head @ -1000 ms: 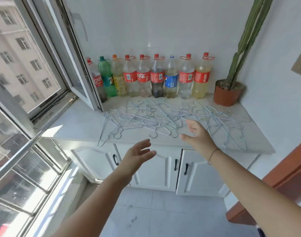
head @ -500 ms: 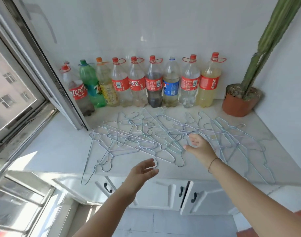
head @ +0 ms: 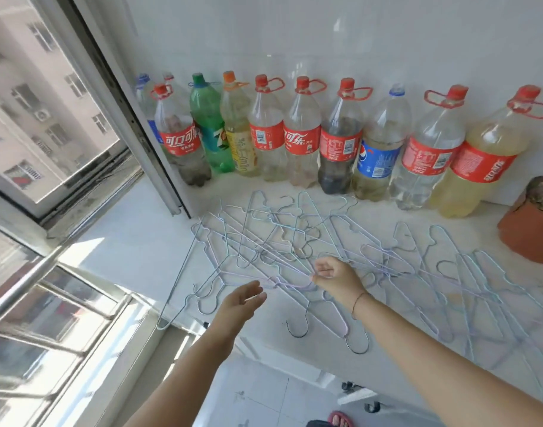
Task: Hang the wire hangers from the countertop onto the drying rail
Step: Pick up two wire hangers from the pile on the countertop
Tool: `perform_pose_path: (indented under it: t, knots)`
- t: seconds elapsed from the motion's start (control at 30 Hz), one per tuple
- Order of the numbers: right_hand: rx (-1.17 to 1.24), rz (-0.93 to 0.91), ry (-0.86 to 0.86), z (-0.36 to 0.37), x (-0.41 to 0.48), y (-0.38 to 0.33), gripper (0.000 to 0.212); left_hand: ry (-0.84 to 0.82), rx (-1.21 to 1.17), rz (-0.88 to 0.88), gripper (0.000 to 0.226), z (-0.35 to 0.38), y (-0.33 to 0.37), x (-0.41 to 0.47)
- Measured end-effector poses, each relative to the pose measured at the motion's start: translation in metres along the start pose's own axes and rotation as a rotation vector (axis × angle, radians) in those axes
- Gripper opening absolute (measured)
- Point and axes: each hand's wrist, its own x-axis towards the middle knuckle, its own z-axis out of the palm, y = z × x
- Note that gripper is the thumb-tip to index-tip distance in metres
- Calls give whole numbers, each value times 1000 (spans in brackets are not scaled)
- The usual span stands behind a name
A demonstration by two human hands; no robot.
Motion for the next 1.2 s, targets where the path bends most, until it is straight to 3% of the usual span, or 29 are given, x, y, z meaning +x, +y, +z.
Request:
perform_pose_path:
  t: [0.23, 0.4, 0.5, 0.67, 0.77, 0.87, 1.03, 1.2]
  knots:
    - [-137, -93, -219, 59, 46, -17, 30, 245, -175, -89, 51, -36, -25, -2]
    - [-236, -142, -209, 95, 71, -32, 29, 375, -165, -114, 45, -66, -32, 3]
    - [-213, -109, -158, 108, 86, -34, 27, 400, -99, -81, 29, -82, -21, 24]
    - [-136, -39, -102, 112, 92, -25, 25, 364, 97, -56, 34, -102, 3, 72]
    - [-113, -12, -96, 106, 92, -17, 24, 272, 183, -96, 7, -111, 6, 94]
    - [-45, 8, -76, 101, 93, -14, 24, 167, 315, -128, 11, -115, 6, 108]
    - [-17, 23, -39, 101, 96, -15, 23, 108, 350, -218, 27, -122, 10, 125]
    - [-24, 26, -4, 97, 104, -16, 22, 69, 296, -232, 22, -128, 23, 121]
